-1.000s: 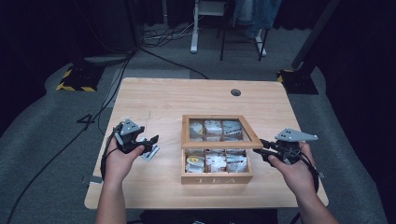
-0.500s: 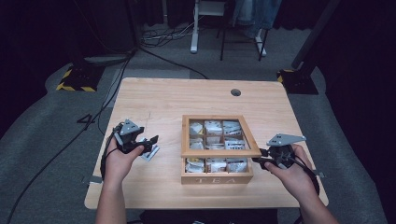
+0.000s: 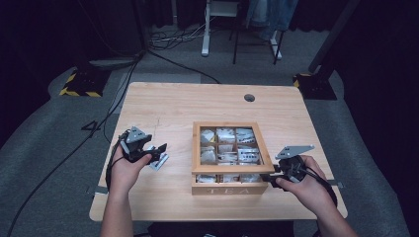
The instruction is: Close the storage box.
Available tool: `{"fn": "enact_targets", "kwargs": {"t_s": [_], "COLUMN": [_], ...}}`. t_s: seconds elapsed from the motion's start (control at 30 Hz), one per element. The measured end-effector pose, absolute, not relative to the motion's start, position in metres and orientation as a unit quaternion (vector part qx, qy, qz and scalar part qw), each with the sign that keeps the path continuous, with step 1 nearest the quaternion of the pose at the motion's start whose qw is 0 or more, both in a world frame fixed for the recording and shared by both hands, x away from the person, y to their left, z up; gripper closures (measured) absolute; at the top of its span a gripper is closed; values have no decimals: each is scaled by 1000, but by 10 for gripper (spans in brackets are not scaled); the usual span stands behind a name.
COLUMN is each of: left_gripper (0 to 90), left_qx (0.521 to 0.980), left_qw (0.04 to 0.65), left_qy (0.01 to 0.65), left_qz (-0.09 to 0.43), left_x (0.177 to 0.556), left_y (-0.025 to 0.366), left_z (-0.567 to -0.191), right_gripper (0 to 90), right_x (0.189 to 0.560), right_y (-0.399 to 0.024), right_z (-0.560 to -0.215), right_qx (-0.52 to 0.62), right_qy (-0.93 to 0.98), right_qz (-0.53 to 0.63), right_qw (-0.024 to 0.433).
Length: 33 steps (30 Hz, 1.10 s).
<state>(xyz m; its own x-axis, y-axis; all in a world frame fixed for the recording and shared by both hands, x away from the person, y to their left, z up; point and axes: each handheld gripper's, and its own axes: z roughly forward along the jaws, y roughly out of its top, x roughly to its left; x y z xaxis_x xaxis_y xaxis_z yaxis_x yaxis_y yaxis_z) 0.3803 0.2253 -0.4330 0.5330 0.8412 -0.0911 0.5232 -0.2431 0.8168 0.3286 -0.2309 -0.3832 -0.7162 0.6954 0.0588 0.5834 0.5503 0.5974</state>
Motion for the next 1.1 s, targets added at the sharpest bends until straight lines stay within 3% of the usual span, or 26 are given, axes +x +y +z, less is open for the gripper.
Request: {"fn": "enact_targets", "kwargs": {"t_s": [0.8,1.1], "left_gripper": [303,302], "left_qx": [774,774], "left_qw": [408,403], "left_qy": [447,451], "left_qz": [186,187], "left_x": [382,381], "left_y": [224,226], "left_z": [-436,-438], "right_gripper": [499,387], "right_x": [328,324], "right_y": [-223,-222], "right_z": [-395,-392], "right_qx": [347,330], "right_qy": [908,911], "right_qz": [222,234], "right_qw": [75,86]}}
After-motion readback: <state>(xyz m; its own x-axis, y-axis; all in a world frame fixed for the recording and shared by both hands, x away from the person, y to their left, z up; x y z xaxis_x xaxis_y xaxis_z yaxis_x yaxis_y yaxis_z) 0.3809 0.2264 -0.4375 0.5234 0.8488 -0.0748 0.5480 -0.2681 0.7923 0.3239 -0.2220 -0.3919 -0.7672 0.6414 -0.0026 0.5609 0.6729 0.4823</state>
